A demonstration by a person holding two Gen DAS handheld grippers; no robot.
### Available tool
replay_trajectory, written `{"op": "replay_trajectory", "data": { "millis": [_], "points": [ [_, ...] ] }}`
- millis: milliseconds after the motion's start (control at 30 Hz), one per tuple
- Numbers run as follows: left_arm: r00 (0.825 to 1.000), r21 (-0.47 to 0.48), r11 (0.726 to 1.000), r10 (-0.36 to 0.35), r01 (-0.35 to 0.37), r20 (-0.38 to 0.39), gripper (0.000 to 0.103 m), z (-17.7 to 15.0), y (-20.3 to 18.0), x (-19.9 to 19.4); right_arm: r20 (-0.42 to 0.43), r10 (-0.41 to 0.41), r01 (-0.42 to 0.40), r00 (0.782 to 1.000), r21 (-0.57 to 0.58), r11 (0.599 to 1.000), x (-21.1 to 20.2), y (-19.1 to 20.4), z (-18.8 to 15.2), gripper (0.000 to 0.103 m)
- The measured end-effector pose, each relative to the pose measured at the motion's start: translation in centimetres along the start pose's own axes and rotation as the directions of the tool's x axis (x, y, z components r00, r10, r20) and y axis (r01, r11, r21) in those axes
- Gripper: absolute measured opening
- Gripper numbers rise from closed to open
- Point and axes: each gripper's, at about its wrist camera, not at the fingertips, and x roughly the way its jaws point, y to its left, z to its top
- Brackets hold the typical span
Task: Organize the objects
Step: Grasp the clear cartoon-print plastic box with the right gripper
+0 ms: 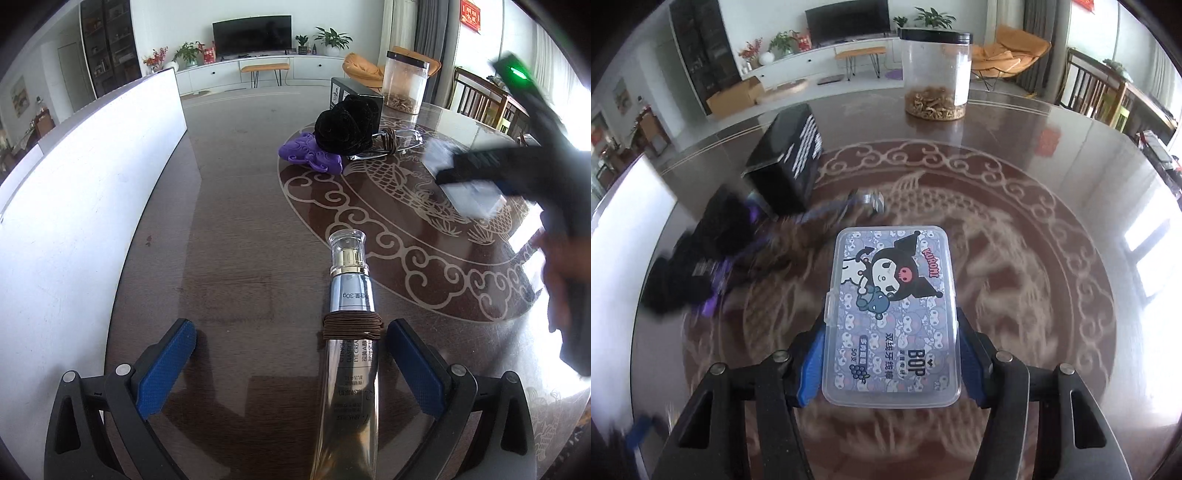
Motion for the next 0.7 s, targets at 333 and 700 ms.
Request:
{"op": "replay_trajectory", "data": {
  "millis": [333,700],
  "points": [
    [1.0,-0.001,1.0,0.002,-0.002,0.001,0.103,-0.1,0.1,-0.1,0.052,-0.003,0.001,0.999,0.036,0.999,-7.9,-0.9,-13.9,0.062],
    [1.0,-0.002,1.0,0.003,-0.003,0.001,0.103,-0.1,0.1,-0.1,0.093,-0.057,0.054,0.994,0.039,0.998,-8.1,-0.9,-15.8,0.093]
  ]
}}
